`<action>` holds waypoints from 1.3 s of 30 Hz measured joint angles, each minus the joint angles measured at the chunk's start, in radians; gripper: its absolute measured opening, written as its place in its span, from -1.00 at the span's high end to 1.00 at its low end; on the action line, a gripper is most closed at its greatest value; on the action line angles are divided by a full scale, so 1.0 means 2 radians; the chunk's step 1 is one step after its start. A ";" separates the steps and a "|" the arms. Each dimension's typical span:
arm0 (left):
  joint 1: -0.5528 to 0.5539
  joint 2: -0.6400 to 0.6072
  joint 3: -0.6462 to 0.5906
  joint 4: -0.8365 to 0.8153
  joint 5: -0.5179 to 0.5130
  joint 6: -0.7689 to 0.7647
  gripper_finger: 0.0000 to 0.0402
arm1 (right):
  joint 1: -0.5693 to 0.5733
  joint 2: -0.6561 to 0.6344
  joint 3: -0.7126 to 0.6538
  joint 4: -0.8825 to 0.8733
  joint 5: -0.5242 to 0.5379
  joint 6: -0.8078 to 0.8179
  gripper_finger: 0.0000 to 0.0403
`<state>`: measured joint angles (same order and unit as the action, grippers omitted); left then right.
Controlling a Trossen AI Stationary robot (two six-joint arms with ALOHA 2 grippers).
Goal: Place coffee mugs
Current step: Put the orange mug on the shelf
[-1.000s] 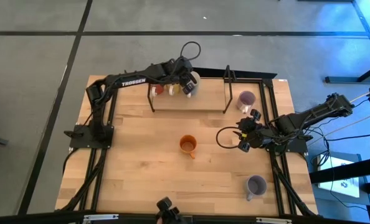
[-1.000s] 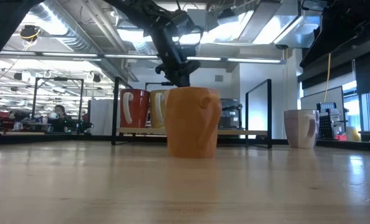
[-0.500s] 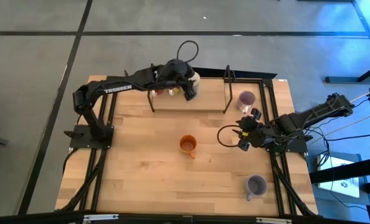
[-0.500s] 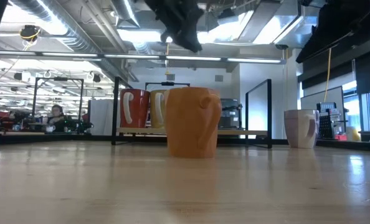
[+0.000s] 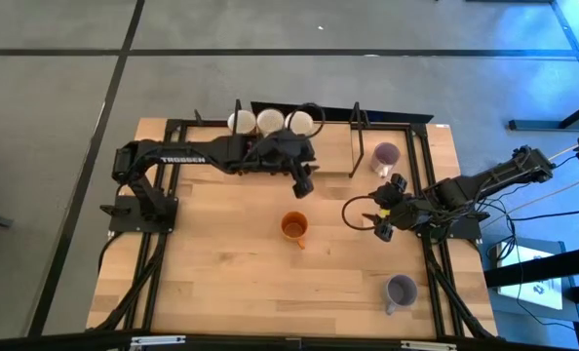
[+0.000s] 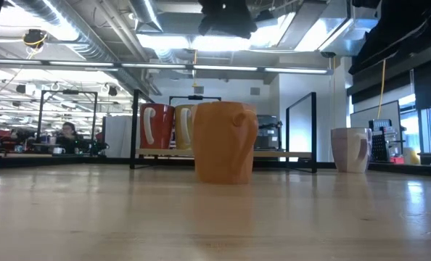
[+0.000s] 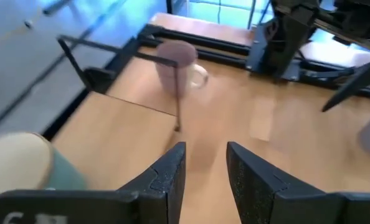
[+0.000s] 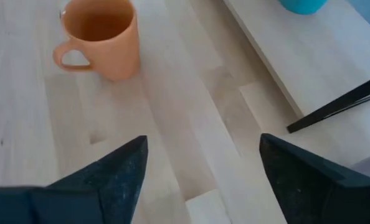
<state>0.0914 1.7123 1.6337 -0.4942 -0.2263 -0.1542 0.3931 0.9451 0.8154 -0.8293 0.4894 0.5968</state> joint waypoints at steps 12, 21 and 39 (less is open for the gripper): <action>-0.019 0.016 0.001 -0.061 0.067 -0.098 0.14 | 0.000 0.000 0.000 0.007 -0.006 0.000 -0.48; -0.037 0.056 0.001 -0.099 0.088 -0.148 0.14 | 0.000 0.001 0.000 0.008 -0.019 0.000 -0.48; -0.046 0.126 0.000 -0.197 0.105 -0.201 0.14 | 0.000 0.001 0.000 0.006 -0.022 0.000 -0.48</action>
<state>-0.0002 1.9636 1.6333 -0.8876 -0.0161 -0.5563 0.3923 0.9470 0.8152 -0.8174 0.4445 0.5972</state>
